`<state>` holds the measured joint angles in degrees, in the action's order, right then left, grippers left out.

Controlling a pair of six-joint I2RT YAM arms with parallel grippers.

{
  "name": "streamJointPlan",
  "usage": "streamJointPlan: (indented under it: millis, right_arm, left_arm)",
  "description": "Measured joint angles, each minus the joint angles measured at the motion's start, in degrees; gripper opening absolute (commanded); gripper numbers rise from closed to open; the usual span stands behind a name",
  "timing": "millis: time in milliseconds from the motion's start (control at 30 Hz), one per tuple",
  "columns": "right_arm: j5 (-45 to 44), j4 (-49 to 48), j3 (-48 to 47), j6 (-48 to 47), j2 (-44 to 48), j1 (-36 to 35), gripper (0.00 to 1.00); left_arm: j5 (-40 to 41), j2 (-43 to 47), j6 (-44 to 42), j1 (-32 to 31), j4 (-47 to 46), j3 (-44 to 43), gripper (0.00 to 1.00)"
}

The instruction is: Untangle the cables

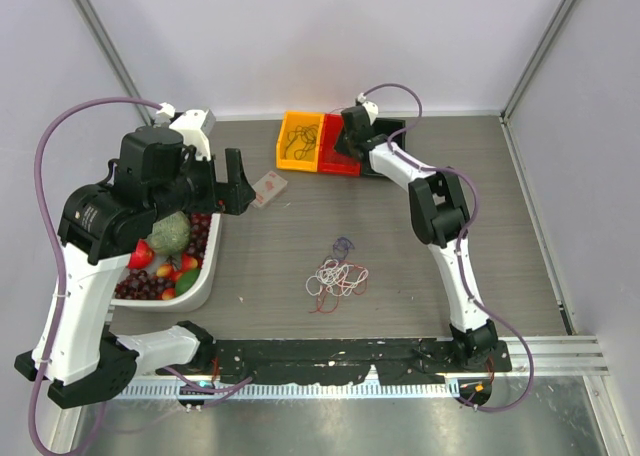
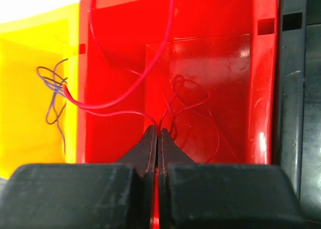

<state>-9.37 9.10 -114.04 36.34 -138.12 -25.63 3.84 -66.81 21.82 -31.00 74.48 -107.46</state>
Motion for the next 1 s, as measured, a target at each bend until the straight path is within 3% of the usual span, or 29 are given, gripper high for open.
streamJointPlan:
  millis: [133, 333, 533, 767, 1000]
  right_arm:
    - [-0.2, 2.8, -3.43, -1.92, -2.8, 0.26, 0.07]
    - [-0.33, 11.8, -9.94, -4.0, -3.87, 0.24, 0.45]
    - [0.11, 21.05, -8.74, -5.49, 0.55, 0.2, 0.58]
    - [1.22, 25.27, -3.21, -6.27, 11.98, 0.81, 0.64]
    - [1.46, 22.75, -12.15, -0.35, 9.27, 4.98, 0.62]
  left_arm:
    - [-0.07, 0.0, 0.02, 0.0, 0.0, 0.0, 0.94]
    - [-0.85, 0.0, 0.26, 0.0, -0.04, 0.0, 0.94]
    - [-1.57, 0.09, 0.7, 0.0, -0.72, 0.76, 0.94]
    - [-2.45, 0.11, 1.55, 0.0, -1.03, 1.55, 0.94]
    - [-4.13, 0.11, 1.7, 0.0, -1.33, 1.55, 0.94]
